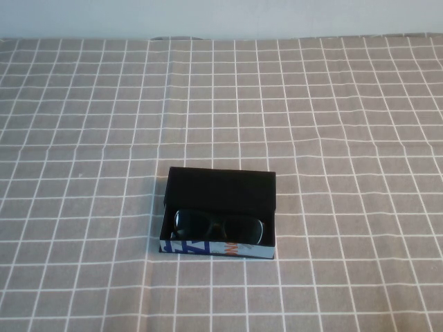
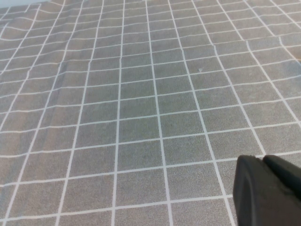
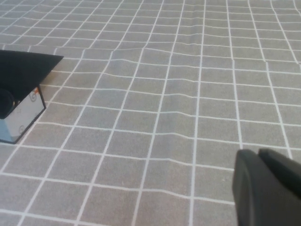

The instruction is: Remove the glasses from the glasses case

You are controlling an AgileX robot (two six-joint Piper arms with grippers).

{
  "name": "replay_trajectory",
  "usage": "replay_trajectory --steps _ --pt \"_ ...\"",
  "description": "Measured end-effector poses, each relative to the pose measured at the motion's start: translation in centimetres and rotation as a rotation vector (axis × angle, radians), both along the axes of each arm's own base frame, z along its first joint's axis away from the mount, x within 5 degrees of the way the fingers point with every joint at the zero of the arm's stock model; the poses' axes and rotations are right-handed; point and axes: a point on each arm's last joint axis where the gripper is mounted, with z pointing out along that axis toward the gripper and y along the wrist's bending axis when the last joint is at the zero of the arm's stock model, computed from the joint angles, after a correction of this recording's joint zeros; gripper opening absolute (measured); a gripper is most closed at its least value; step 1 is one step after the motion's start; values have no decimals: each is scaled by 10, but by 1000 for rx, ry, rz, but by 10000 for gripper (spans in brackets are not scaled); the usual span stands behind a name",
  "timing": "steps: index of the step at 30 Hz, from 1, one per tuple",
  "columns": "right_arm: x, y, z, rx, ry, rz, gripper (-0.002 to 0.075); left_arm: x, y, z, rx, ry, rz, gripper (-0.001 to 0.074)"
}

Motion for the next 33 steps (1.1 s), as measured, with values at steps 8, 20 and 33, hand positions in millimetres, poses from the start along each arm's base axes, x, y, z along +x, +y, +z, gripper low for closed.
replay_trajectory --steps 8,20,33 --pt "1 4 13 377 -55 -17 -18 0 0 0 0 0 0 -4" --pt "2 3 24 957 -30 -78 -18 0 0 0 0 0 0 -4" --pt "59 46 86 493 650 144 -18 0 0 0 0 0 0 -4"
